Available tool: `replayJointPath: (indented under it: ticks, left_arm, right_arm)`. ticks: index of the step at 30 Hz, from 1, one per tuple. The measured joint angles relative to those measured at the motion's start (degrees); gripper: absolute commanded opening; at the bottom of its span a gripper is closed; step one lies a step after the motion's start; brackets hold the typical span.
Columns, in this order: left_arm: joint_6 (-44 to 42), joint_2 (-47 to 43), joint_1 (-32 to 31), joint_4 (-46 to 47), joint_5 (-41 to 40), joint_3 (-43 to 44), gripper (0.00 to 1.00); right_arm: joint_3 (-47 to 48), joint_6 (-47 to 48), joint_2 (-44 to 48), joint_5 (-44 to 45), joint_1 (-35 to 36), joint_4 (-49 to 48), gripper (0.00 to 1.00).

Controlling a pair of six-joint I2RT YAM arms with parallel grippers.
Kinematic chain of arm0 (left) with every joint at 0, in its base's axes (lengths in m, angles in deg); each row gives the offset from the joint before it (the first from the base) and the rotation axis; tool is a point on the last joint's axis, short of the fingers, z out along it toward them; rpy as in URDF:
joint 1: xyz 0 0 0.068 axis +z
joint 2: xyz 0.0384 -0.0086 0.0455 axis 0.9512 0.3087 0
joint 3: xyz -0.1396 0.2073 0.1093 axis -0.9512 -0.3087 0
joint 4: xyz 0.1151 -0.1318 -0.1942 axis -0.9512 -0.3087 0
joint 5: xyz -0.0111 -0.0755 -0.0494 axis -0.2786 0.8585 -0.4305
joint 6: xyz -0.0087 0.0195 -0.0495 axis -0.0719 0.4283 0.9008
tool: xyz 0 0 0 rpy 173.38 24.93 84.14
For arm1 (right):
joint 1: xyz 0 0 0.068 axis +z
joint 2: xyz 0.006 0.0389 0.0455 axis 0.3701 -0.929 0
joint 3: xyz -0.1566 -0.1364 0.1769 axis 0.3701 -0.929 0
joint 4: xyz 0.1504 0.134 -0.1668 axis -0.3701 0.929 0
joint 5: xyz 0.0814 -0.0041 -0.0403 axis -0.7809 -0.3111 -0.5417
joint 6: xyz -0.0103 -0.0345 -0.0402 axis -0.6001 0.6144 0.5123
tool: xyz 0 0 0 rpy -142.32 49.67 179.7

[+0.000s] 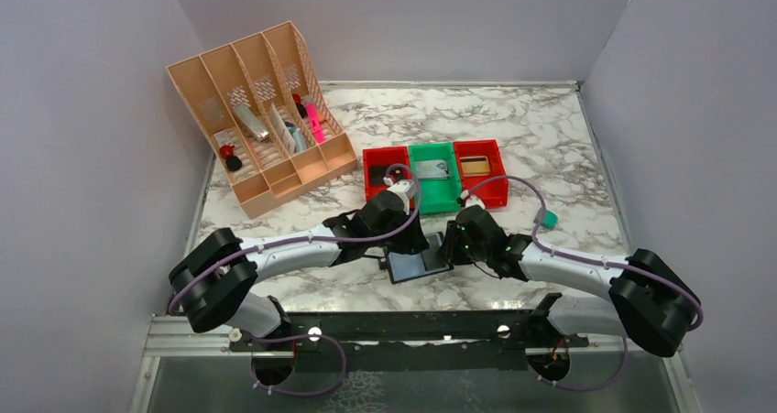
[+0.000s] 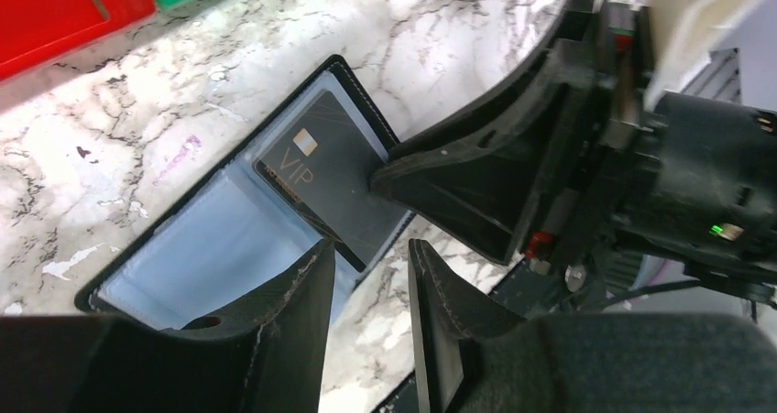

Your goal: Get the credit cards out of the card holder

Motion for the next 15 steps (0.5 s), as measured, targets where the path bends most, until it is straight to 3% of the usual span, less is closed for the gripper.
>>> replayJointPath:
  ticks: [10,15]
  left_arm:
    - [1.0,7.3,-0.6,2.4,-0.6,0.0,0.29]
    - [2.2,8.3,-1.4,2.6,-2.6,-0.5,0.36]
  right_arm:
    - [-1.2,-2.8,-1.2,0.0,0.0,-4.3,0.24]
    - [-2.3,-5.0,-0.6,0.0,-0.1,-5.5,0.24]
